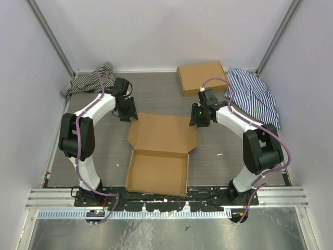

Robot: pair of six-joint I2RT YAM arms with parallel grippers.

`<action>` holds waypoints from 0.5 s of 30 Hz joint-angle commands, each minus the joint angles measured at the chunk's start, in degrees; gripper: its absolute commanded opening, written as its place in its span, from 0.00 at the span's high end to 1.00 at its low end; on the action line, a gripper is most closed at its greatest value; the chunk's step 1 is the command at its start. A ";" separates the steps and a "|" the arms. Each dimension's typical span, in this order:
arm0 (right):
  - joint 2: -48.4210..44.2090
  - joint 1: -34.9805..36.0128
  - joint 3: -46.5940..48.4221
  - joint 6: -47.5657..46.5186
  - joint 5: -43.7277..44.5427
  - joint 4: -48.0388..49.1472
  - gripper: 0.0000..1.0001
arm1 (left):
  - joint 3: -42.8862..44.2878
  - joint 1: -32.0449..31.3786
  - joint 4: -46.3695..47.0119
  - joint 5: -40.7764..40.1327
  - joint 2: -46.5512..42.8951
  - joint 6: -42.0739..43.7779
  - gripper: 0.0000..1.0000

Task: Fold the paper box

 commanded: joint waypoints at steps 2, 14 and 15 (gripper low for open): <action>0.42 -0.10 0.54 -0.42 -1.73 2.48 0.60 | 2.16 0.17 0.97 2.24 1.93 -0.13 0.51; 1.76 -0.05 2.23 -0.81 -3.80 2.32 0.98 | 3.12 0.15 0.14 2.46 2.55 0.66 0.82; 1.82 -0.04 2.75 -0.85 -3.61 2.15 0.99 | 3.14 0.19 0.15 2.29 1.84 0.59 0.90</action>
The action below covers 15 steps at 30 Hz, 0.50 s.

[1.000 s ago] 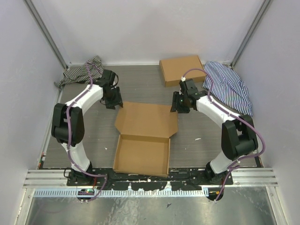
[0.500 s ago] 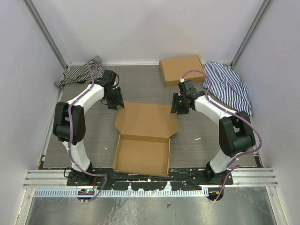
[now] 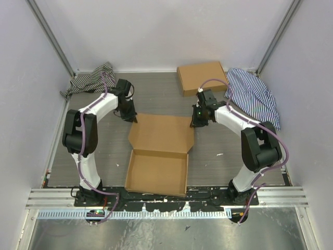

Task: Fold the paper box

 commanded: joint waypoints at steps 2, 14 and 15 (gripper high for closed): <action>0.04 -0.01 3.91 -0.64 -0.16 1.07 0.99 | 2.39 0.17 -0.13 -0.25 -3.69 0.39 1.00; -8.33 1.48 6.66 -0.90 5.10 6.63 0.99 | -1.51 -0.16 2.99 -1.37 -20.27 -1.35 1.00; -9.58 2.22 6.20 -1.23 6.57 7.54 0.99 | -2.45 -0.36 4.08 -1.63 -21.96 -1.55 1.00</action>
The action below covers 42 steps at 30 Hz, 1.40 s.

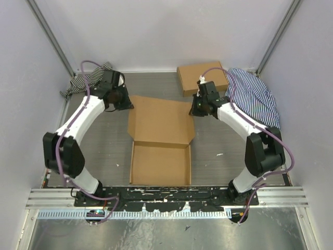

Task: Fold the paper box

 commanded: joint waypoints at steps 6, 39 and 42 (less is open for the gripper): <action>-14.24 9.56 -5.48 -2.03 18.99 15.72 0.99 | -12.34 -3.38 13.26 -5.46 -16.40 -1.29 1.00; -47.87 26.40 -44.66 -14.13 33.44 66.46 0.99 | -41.20 -20.27 42.55 -27.05 -54.73 10.29 1.00; -45.33 26.38 -45.94 -15.62 33.27 70.99 0.99 | -43.18 -20.31 48.24 -26.52 -54.26 12.63 1.00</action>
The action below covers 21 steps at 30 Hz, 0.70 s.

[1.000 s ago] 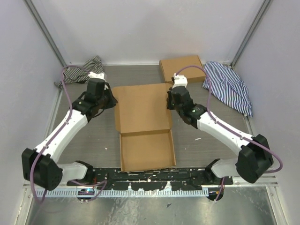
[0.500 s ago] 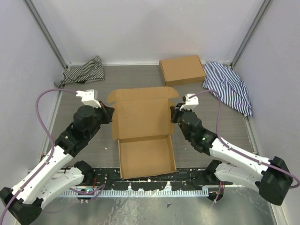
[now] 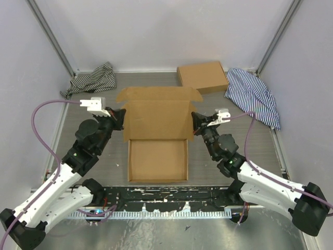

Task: Fold the paper box

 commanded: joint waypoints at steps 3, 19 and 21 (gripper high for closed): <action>2.91 0.11 -2.00 -3.73 -0.48 13.49 0.99 | -5.00 -0.29 15.38 -1.12 0.11 5.92 1.00; 1.23 0.17 34.18 9.56 1.51 -66.17 0.23 | -13.47 -0.28 20.07 8.36 -11.14 9.07 1.00; 5.41 0.17 40.18 10.50 0.28 -74.06 0.26 | -13.69 -0.30 19.01 9.95 -13.08 8.75 1.00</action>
